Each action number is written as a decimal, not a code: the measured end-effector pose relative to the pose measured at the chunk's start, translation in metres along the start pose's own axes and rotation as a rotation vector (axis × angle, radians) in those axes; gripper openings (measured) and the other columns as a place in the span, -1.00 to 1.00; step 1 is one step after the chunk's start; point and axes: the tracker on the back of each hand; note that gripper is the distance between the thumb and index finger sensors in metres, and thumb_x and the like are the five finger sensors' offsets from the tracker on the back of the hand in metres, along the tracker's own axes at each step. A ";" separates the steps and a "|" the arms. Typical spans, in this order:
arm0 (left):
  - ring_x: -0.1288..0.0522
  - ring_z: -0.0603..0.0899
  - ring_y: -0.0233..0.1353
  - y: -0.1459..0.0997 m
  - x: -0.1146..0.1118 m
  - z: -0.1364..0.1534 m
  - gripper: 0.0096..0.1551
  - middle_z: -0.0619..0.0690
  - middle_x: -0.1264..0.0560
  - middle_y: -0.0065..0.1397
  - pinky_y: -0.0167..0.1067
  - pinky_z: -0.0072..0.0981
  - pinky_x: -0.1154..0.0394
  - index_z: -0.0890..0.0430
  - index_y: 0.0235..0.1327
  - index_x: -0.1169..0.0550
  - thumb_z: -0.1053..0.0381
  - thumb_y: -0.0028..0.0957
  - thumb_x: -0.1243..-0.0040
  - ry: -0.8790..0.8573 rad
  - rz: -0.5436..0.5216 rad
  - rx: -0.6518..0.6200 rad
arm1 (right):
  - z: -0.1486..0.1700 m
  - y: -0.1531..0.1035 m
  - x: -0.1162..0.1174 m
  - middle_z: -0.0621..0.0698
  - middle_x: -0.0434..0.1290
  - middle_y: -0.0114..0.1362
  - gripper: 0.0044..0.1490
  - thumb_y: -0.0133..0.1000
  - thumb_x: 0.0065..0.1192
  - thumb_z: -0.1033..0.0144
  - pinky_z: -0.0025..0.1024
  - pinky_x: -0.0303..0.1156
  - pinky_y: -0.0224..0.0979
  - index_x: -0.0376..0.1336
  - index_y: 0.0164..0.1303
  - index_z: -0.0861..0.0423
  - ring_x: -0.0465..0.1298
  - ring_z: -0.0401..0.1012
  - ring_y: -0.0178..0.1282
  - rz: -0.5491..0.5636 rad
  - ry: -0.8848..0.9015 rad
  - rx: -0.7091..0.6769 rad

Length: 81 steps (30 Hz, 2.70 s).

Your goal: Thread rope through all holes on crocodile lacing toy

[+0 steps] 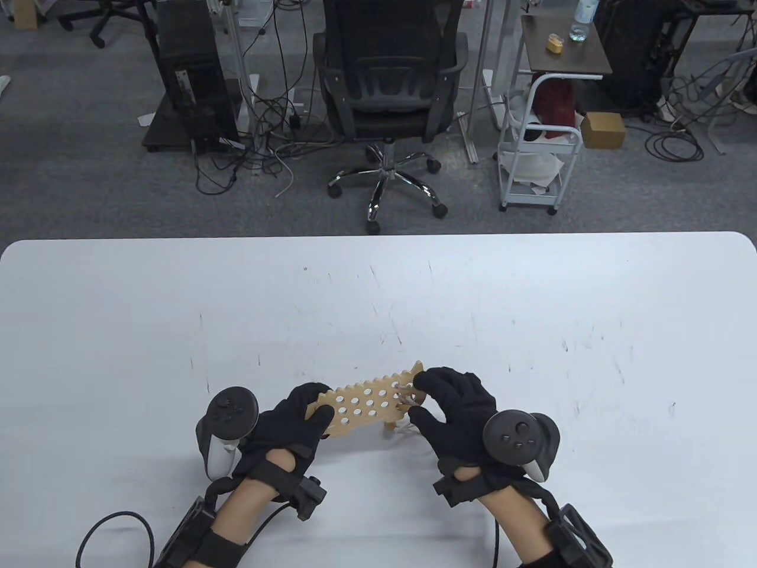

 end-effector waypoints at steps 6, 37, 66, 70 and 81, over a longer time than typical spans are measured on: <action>-0.65 0.10 -0.02 0.000 -0.001 -0.001 -0.39 -0.10 -0.61 0.13 0.28 0.06 -0.45 -0.07 0.22 -0.46 -0.14 -0.15 -0.26 -0.005 0.014 -0.018 | 0.006 0.000 0.003 0.20 0.08 0.62 0.05 0.03 0.46 0.02 0.34 -0.09 0.50 -0.03 0.57 0.14 0.07 0.24 0.57 -0.033 0.005 0.054; -0.67 0.08 -0.03 0.000 -0.003 -0.005 -0.39 -0.10 -0.62 0.13 0.27 0.06 -0.47 -0.06 0.22 -0.47 -0.14 -0.14 -0.25 -0.038 0.054 -0.075 | 0.011 0.001 0.001 0.24 0.00 0.64 0.21 0.00 0.44 -0.09 0.35 -0.09 0.50 -0.16 0.58 0.19 0.04 0.26 0.58 -0.020 0.075 0.094; -0.66 0.09 -0.02 -0.001 0.007 -0.009 -0.40 -0.11 -0.61 0.14 0.29 0.06 -0.46 -0.07 0.23 -0.46 -0.14 -0.13 -0.25 -0.095 0.048 -0.092 | 0.043 0.005 0.017 0.16 0.42 0.44 -0.40 0.01 0.49 0.14 0.33 0.03 0.46 0.42 0.26 0.03 0.33 0.21 0.45 -0.230 0.132 0.269; -0.66 0.09 -0.02 -0.001 0.008 -0.009 -0.39 -0.11 -0.61 0.14 0.29 0.06 -0.45 -0.07 0.23 -0.46 -0.14 -0.13 -0.25 -0.096 0.043 -0.093 | 0.041 0.004 0.023 0.15 0.42 0.44 -0.41 0.00 0.51 0.12 0.32 0.03 0.46 0.43 0.25 0.01 0.33 0.21 0.45 -0.278 0.104 0.246; -0.66 0.09 -0.02 -0.001 0.006 -0.010 -0.39 -0.11 -0.61 0.14 0.29 0.06 -0.46 -0.07 0.23 -0.46 -0.14 -0.13 -0.25 -0.102 0.054 -0.098 | 0.037 0.003 0.032 0.14 0.39 0.47 -0.34 -0.02 0.54 0.13 0.34 0.00 0.47 0.38 0.30 -0.03 0.30 0.20 0.47 -0.333 0.126 0.191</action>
Point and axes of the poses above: the tracker on the back of each hand, its own z axis roughly to the little-finger side, its own y axis roughly from the wrist to the fingertips, x = y × z
